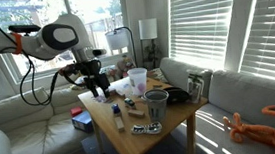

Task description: Pour the contents in the container into the silver pot

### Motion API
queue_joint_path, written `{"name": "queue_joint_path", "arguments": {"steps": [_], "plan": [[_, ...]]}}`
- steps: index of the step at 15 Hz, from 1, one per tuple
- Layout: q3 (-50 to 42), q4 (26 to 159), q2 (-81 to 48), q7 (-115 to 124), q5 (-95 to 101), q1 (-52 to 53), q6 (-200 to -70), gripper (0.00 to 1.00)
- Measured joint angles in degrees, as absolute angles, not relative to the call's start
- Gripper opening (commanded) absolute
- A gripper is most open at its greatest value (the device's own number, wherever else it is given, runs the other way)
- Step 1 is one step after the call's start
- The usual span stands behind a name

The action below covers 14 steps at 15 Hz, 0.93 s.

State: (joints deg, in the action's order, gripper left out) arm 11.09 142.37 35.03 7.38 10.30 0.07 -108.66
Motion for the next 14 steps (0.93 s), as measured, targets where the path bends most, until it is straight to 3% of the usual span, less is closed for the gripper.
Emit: {"name": "queue_joint_path", "arguments": {"steps": [9,14], "plan": [[10.7,141.9,34.8,8.1,10.3,0.1,-109.1,1.00],[9.7,132.0,29.8,9.5,10.3,-0.1,-112.8,1.00]]}}
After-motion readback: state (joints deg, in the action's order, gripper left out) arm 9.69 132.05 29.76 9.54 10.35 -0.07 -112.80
